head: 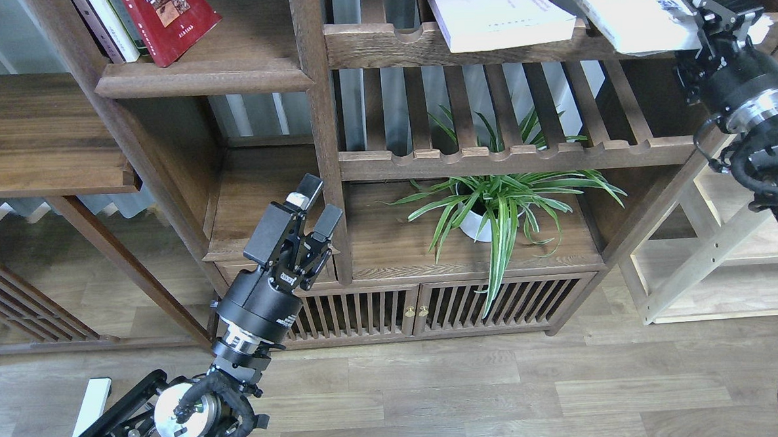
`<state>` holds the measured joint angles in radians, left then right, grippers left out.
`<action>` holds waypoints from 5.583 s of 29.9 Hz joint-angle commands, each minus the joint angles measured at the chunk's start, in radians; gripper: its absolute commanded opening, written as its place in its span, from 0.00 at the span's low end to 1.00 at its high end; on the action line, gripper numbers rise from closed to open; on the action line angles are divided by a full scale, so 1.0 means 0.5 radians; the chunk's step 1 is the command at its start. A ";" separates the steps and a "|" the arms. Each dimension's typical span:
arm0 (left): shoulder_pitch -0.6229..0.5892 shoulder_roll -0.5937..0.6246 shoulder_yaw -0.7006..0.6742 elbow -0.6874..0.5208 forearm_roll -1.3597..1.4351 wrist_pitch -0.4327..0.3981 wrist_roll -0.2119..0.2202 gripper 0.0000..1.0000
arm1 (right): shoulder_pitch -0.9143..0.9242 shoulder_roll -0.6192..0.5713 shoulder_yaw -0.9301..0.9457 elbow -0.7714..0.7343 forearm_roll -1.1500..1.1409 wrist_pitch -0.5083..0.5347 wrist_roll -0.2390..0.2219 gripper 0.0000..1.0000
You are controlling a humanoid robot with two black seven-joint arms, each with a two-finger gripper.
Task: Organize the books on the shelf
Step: 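Reach the right gripper up to the white book on the top shelf, then pull the white book down and out with the right gripper, then bring the white book toward the left gripper and grasp it with both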
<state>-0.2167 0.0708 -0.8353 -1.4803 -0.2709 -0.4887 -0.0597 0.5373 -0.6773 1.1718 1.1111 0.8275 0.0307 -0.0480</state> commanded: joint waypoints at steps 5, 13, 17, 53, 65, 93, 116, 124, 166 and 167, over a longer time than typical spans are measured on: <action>-0.002 -0.007 0.002 -0.003 -0.001 0.000 0.000 0.98 | 0.033 0.072 0.003 -0.013 -0.004 0.031 -0.002 0.27; -0.002 -0.007 0.002 -0.003 0.005 0.000 0.000 0.98 | 0.051 0.115 0.086 -0.068 -0.011 0.117 -0.002 0.05; -0.002 -0.007 0.008 -0.003 0.005 0.000 0.000 0.98 | 0.042 0.100 0.101 -0.068 -0.008 0.120 -0.005 0.05; -0.315 -0.142 0.002 -0.003 0.238 0.000 0.000 0.98 | -0.725 0.088 0.445 0.201 -0.004 0.916 -0.051 0.05; -0.447 -0.142 -0.001 0.098 0.278 0.000 0.003 0.98 | -0.866 0.045 0.479 0.260 -0.014 0.916 -0.051 0.04; -0.708 -0.142 0.115 0.405 0.324 0.000 0.003 0.98 | -1.531 0.011 0.580 0.333 -0.035 0.916 -0.024 0.04; -0.699 -0.142 0.391 0.522 0.171 0.000 -0.022 0.98 | -1.434 0.124 0.218 0.327 -0.182 0.916 -0.014 0.04; -0.702 -0.142 0.468 0.497 -0.203 0.000 -0.016 0.97 | -1.403 0.176 0.089 0.333 -0.185 0.916 -0.011 0.04; -0.607 -0.142 0.539 0.669 -0.464 0.000 0.187 0.97 | -0.949 0.367 -0.512 0.361 -0.314 0.916 -0.011 0.04; -0.607 -0.142 0.542 0.669 -0.464 0.000 0.187 0.97 | -0.934 0.370 -0.512 0.361 -0.314 0.916 -0.011 0.04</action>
<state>-0.5200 0.0000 -0.5667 -1.1507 -0.5032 -0.4887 0.0331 0.0445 -0.4940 0.9252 1.2917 0.6704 0.4888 -0.0551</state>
